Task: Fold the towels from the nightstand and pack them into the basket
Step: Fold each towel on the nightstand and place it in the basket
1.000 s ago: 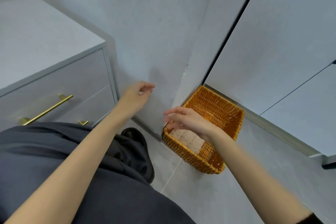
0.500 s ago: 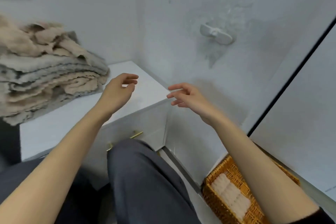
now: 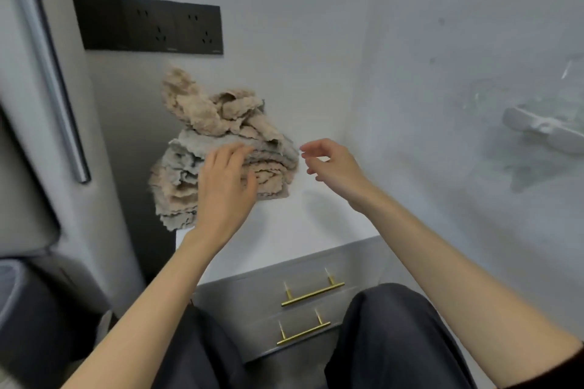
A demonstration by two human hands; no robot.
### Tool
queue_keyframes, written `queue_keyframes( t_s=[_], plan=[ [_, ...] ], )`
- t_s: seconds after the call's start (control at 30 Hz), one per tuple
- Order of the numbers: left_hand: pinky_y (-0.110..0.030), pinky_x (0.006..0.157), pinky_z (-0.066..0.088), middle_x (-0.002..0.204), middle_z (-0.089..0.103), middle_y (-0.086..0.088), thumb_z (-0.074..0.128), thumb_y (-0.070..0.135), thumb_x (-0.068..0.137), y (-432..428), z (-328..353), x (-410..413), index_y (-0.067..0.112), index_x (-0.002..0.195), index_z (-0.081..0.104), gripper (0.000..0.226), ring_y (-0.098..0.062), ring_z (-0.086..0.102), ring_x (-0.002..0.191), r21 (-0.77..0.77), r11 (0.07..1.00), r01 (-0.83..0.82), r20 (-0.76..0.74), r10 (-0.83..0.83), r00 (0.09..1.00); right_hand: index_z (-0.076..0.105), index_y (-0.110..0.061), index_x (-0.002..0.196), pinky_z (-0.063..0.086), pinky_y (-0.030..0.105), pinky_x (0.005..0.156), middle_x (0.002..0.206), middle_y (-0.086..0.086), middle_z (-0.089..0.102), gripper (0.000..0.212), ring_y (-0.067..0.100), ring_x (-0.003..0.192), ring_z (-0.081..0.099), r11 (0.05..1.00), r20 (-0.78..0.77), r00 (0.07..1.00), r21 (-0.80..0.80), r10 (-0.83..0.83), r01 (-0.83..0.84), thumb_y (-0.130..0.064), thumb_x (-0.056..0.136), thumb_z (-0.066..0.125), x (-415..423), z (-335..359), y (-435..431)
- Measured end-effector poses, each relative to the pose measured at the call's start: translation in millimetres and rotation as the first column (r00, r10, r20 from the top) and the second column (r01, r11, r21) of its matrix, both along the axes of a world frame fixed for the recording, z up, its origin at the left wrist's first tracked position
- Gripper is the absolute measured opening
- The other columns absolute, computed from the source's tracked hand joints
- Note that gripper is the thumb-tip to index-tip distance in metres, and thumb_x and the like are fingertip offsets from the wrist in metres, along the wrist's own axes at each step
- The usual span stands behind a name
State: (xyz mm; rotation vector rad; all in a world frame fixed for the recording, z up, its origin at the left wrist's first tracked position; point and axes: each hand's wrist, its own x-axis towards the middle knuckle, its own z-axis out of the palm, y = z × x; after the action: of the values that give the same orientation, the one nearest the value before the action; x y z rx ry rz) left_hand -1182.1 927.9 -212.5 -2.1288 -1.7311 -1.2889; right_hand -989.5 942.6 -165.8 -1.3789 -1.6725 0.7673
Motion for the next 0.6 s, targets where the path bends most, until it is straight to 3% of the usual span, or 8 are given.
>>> queue_keyframes(
  t_s=[0.17, 0.27, 0.47, 0.6],
  plan=[
    [-0.051, 0.116, -0.005, 0.152, 0.034, 0.001, 0.05, 0.023, 0.095, 22.2, -13.2, -12.5, 0.017, 0.141, 0.044, 0.046, -0.023, 0.01, 0.147, -0.032, 0.991, -0.133, -0.162, 0.126, 0.979, 0.043, -0.023, 0.135, 0.044, 0.04, 0.102, 0.138, 0.001, 0.044, 0.046, 0.021, 0.123, 0.049, 0.998, 0.035, 0.998, 0.03, 0.045, -0.046, -0.015, 0.091, 0.055, -42.0, -6.8, 45.9],
    [-0.059, 0.113, -0.005, 0.154, 0.029, 0.001, 0.047, 0.024, 0.096, 30.4, -22.0, -15.6, 0.021, 0.145, 0.038, 0.05, -0.023, 0.007, 0.147, -0.075, 0.98, -0.182, -0.203, 0.163, 0.966, 0.04, -0.018, 0.138, 0.04, 0.037, 0.103, 0.139, 0.004, 0.044, 0.051, 0.019, 0.127, 0.044, 0.993, 0.087, 0.996, 0.114, -0.004, -0.006, -0.011, 0.09, 0.054, -59.0, -16.5, 69.9],
    [-0.062, 0.111, -0.004, 0.151, 0.036, -0.001, 0.05, 0.024, 0.094, 33.0, -29.6, -18.3, 0.02, 0.143, 0.042, 0.05, -0.025, 0.02, 0.145, -0.049, 0.972, -0.229, -0.255, 0.209, 0.944, 0.062, -0.019, 0.113, 0.039, 0.021, 0.073, 0.112, -0.006, 0.065, 0.024, 0.011, 0.1, 0.056, 0.957, 0.004, 0.989, 0.252, -0.148, 0.142, -0.016, 0.095, 0.048, -73.3, -32.1, 92.9],
    [-0.061, 0.111, -0.008, 0.151, 0.035, -0.002, 0.049, 0.025, 0.095, 31.4, -31.3, -17.9, 0.022, 0.145, 0.038, 0.052, -0.028, 0.024, 0.143, -0.057, 0.957, -0.286, -0.326, 0.253, 0.911, 0.06, -0.015, 0.106, 0.045, 0.019, 0.069, 0.097, 0.0, 0.063, 0.023, 0.014, 0.081, 0.058, 0.942, -0.269, 0.944, 0.223, -0.19, 0.253, -0.008, 0.094, 0.042, -62.0, -20.3, 94.7]
  ],
)
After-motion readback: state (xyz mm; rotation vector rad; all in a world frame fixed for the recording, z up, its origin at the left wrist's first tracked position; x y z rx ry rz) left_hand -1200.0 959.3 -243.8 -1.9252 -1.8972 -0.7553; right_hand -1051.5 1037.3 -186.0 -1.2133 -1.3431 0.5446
